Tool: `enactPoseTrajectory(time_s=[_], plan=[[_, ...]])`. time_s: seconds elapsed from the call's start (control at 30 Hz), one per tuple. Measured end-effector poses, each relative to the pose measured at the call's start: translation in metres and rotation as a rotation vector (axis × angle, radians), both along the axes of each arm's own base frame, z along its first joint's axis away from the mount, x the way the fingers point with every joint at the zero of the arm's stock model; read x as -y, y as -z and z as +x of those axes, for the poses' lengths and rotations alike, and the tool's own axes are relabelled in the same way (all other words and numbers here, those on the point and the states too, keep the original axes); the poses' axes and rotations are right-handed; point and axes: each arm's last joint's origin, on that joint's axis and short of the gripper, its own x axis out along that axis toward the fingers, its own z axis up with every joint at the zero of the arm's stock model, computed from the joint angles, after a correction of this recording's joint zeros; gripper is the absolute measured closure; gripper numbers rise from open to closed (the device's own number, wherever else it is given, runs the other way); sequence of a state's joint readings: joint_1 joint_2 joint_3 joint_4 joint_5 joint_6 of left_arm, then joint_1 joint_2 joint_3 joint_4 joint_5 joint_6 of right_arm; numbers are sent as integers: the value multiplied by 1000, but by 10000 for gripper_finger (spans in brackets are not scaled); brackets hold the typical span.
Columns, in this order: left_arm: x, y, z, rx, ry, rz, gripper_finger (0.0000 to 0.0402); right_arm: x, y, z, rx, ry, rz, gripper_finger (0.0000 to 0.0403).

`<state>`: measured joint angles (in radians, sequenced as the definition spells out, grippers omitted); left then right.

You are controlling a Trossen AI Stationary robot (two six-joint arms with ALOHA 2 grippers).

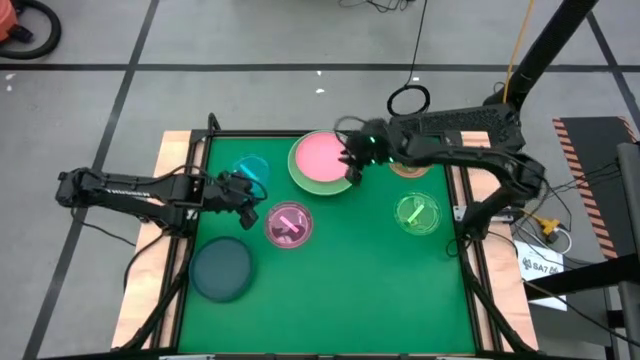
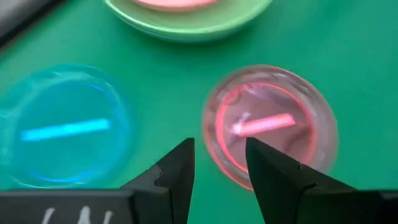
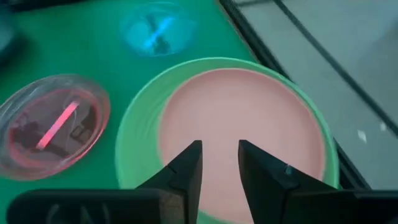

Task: Stack plastic plates
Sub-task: Stack the dark blue plate on top of the pink plate

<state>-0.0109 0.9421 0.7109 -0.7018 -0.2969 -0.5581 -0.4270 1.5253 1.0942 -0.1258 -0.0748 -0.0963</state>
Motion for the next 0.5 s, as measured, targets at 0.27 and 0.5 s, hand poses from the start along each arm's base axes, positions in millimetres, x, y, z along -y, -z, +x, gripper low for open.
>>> enactPoseTrajectory(time_s=[0.27,0.5], plan=[[26,1,-1,10,111,-112,252,-46,15,-24,120,-239,-212,303],[50,3,-6,-43,303,-126,252,-55,-12,-40,205,-295,-364,303]])
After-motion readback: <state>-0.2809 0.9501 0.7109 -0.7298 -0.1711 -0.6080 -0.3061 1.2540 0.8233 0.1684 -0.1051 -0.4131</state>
